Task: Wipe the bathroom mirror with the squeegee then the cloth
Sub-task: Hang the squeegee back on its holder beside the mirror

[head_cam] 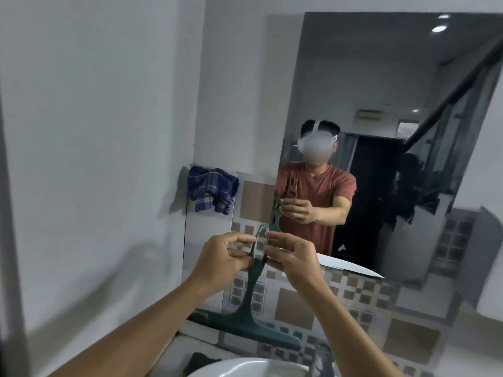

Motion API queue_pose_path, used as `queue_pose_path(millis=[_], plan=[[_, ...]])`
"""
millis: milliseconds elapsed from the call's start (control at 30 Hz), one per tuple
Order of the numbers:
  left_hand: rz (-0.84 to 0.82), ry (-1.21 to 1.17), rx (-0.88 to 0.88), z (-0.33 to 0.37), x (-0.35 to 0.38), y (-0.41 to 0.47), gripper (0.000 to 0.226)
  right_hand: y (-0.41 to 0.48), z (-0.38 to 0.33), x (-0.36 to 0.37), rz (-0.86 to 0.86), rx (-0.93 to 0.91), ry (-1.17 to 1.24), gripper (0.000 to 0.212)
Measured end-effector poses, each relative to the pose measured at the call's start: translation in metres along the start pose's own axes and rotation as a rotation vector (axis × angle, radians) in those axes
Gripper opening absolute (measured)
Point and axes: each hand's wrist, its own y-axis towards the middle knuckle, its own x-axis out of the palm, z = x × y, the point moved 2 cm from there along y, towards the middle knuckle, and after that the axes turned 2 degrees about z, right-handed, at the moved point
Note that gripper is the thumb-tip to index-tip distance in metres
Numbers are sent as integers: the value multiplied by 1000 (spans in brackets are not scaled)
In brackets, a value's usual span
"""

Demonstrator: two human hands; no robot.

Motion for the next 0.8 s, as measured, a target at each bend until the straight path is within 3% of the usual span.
queue_pose_path(millis=[433,800], plan=[[-29,-85,-200,-101,-21,42,55,60,97,45,59,96,-76,25],[14,-83,-171,-144,-22,79,56,93,125,61,158,19,-161,37]])
